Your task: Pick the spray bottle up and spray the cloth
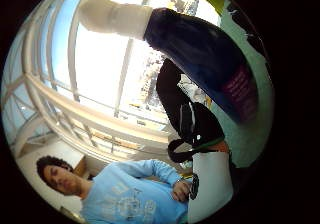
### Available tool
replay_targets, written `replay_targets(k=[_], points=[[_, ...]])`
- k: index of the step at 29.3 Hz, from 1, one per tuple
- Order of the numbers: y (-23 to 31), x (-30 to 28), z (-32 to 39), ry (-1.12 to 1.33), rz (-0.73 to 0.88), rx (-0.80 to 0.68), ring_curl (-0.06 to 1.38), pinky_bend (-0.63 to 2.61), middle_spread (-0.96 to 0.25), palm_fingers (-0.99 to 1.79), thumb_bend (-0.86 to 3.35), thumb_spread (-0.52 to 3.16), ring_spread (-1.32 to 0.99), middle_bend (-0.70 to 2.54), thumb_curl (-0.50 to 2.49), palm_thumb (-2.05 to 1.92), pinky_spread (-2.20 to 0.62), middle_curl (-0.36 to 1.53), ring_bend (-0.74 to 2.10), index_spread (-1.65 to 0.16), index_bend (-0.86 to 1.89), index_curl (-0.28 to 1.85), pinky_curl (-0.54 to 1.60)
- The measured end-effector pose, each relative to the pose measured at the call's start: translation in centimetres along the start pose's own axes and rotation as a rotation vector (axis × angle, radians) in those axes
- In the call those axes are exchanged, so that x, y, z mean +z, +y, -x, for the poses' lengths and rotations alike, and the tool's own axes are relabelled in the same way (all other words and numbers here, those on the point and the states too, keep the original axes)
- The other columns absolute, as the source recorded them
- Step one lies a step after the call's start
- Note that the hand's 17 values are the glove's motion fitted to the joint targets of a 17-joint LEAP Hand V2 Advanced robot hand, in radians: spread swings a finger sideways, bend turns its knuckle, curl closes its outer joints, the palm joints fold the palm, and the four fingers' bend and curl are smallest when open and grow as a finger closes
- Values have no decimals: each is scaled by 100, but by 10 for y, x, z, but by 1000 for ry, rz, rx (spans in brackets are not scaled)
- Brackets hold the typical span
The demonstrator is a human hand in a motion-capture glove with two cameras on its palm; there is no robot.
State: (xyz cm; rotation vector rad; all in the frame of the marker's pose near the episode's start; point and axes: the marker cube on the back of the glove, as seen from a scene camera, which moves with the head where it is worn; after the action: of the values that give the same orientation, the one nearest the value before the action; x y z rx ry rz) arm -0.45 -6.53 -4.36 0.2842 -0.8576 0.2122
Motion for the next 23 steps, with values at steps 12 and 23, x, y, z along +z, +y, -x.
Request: replay_targets(k=[12,23], points=[[118,-117,-42,423,-54,-7,33,48,-6,48,-3,104,0,27,56,77,25,42,47,-39,13,13,36],[199,-172,-80,631,-57,51,30,41,-7,50,-2,106,1,27,52,77,27,42,40,-40,14,19,34]])
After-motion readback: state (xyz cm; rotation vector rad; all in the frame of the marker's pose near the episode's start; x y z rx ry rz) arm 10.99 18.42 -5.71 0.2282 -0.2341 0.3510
